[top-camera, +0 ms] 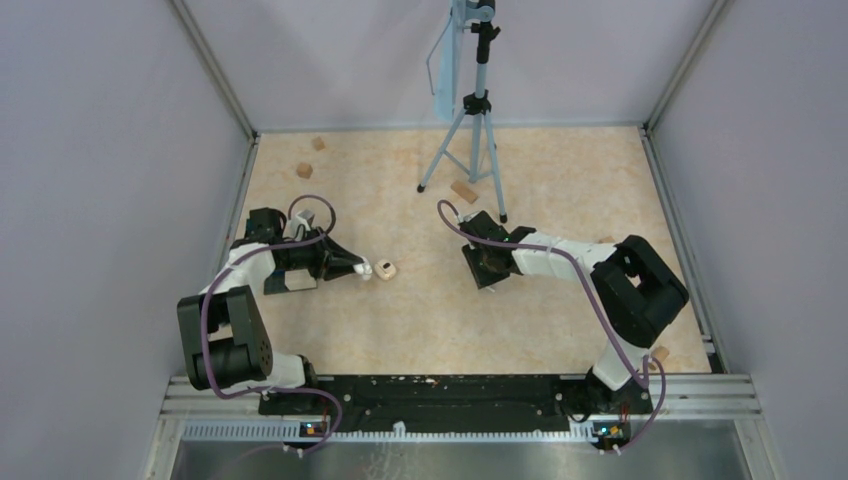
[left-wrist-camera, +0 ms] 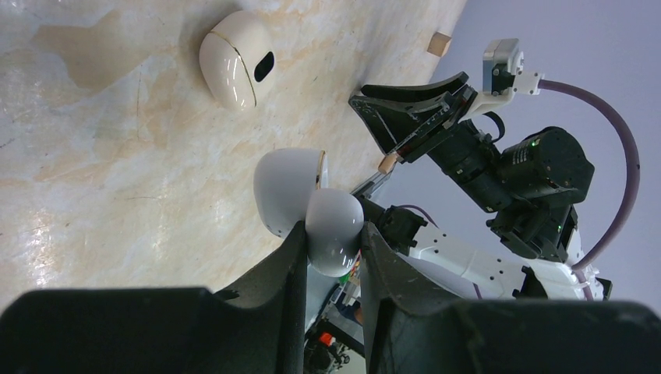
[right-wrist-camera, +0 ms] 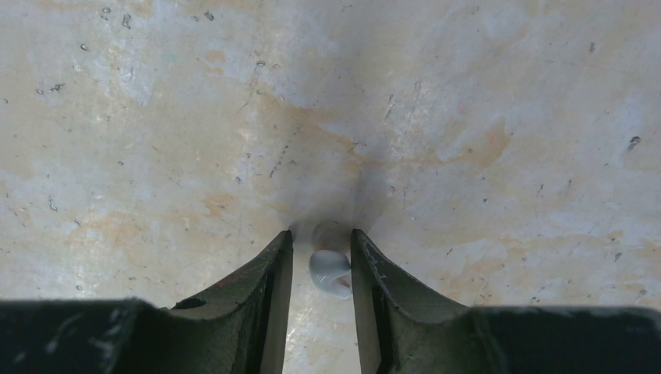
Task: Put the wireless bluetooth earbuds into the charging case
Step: Pick up the right earbud from the center of the board.
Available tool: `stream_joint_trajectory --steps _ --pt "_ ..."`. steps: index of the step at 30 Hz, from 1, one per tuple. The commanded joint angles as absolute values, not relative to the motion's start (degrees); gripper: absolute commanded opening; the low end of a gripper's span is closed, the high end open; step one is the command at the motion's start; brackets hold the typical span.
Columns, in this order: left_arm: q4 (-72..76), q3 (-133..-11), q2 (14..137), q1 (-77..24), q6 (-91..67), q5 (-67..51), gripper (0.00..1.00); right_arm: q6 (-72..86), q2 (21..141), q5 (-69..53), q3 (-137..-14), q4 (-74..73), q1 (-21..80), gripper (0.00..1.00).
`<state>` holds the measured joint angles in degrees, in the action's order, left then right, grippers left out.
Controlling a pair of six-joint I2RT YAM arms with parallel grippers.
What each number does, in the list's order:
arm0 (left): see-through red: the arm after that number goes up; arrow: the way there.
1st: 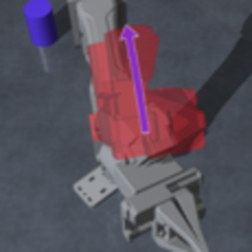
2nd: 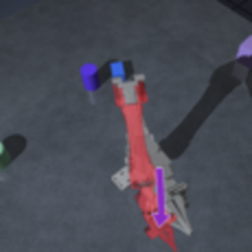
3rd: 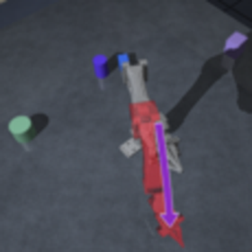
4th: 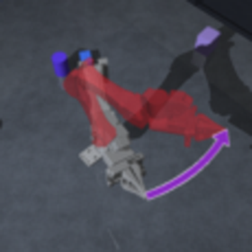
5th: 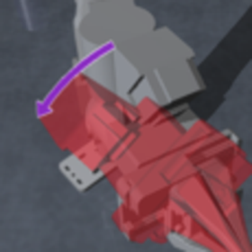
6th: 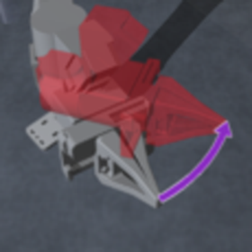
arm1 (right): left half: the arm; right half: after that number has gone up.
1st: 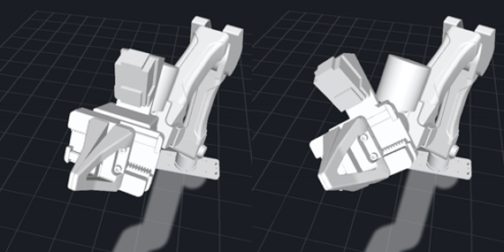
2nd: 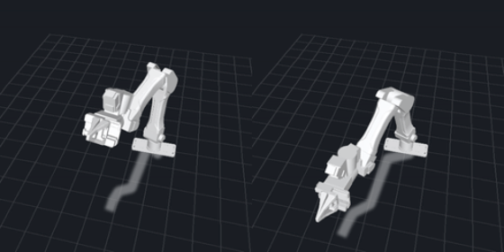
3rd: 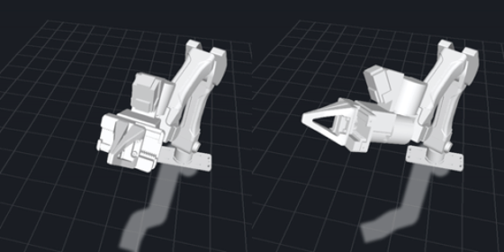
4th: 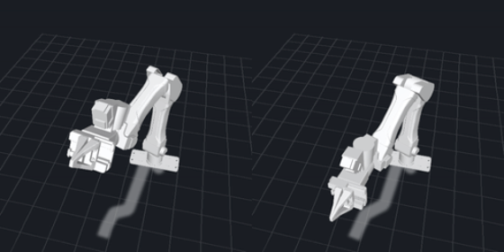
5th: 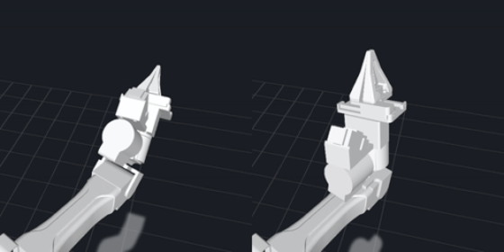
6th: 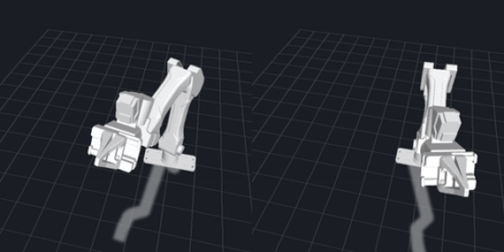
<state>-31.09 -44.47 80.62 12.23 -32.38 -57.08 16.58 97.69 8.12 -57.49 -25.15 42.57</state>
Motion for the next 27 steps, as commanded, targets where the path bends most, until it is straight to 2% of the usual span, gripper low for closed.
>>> stream_joint_trajectory --steps 1,27 --pt "-29.5 -44.0 79.8 12.0 -31.7 -57.7 0.00 15.1 97.8 6.4 -57.5 -28.0 42.3 0.34" --pt "-28.8 -43.4 79.6 12.0 -32.2 -57.5 0.00 15.1 94.6 9.8 -54.5 -27.7 41.5 0.34"
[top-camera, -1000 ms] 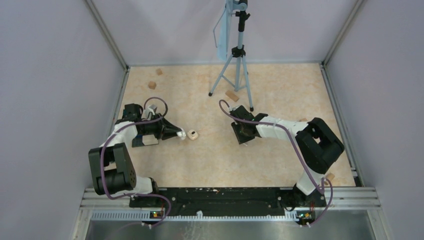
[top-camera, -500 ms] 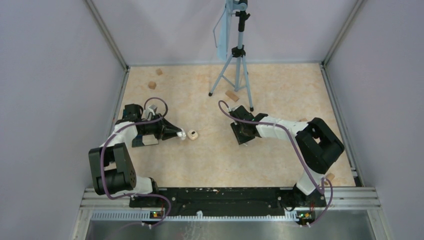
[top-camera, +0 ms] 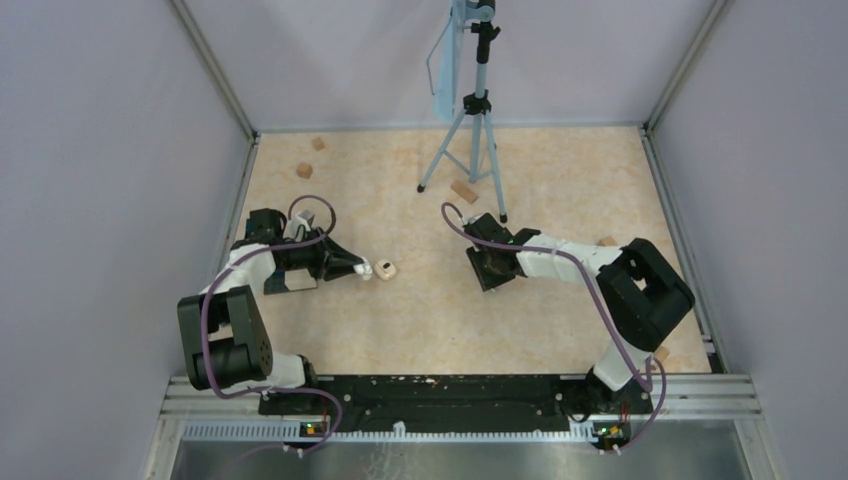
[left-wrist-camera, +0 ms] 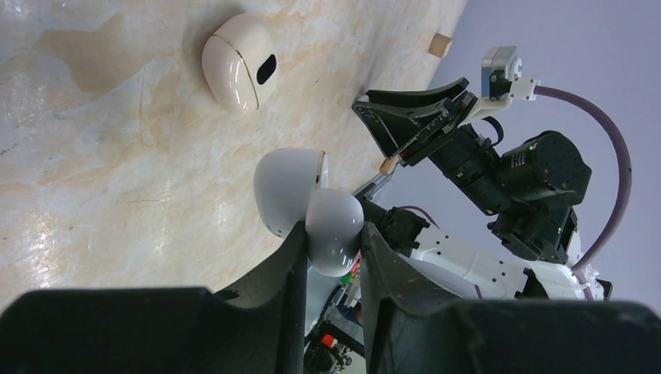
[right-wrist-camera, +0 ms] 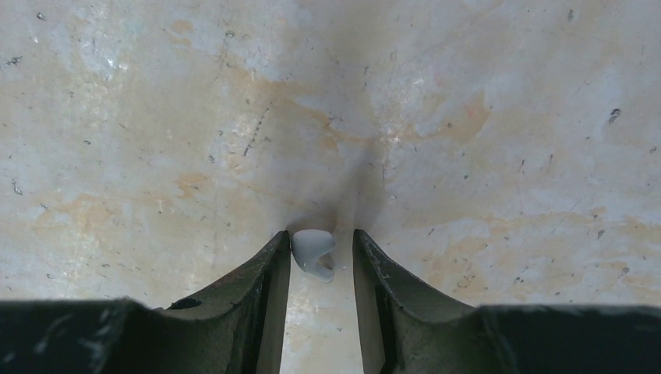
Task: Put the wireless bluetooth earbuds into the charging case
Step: Pick up the right earbud from the center of the board.
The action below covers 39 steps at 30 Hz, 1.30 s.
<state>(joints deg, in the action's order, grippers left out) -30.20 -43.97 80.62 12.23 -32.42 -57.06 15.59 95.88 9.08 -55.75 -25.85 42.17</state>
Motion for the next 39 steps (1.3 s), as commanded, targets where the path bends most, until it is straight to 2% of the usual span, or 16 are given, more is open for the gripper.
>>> stream_joint_trajectory --steps 1,9,15,20,23,27,30,35,39 --pt "-28.8 -43.3 79.6 12.0 -32.2 -57.6 0.00 15.1 94.8 9.5 -54.4 -27.5 41.5 0.34" --pt "-28.7 -43.1 79.7 12.0 -32.2 -57.6 0.00 14.5 96.7 8.7 -55.2 -26.7 41.6 0.30" --pt "-28.6 -43.1 79.7 12.0 -32.2 -57.6 0.00 14.7 97.0 8.7 -55.8 -27.0 41.5 0.21" --pt "-28.4 -43.2 80.4 11.8 -31.3 -58.1 0.00 16.3 93.9 9.4 -56.8 -28.0 41.4 0.16" --pt "-27.3 -44.0 82.1 7.9 -30.4 -61.6 0.00 17.9 89.8 8.1 -57.3 -26.6 41.2 0.14" --pt "-28.9 -48.8 87.1 -5.5 -28.1 -62.5 0.00 20.3 82.0 3.2 -54.8 -19.2 41.2 0.14" --pt "-23.1 -49.5 89.7 -12.4 -32.2 -66.1 0.00 21.5 76.6 0.9 -52.9 -13.9 41.2 0.14" --pt "-9.6 -48.8 92.0 -16.9 -45.1 -71.5 0.00 24.2 65.7 -3.5 -43.5 7.1 42.1 0.14" --pt "-2.8 -49.6 92.2 -18.5 -52.1 -73.3 0.00 26.3 60.9 -1.2 -38.9 15.2 42.5 0.13"
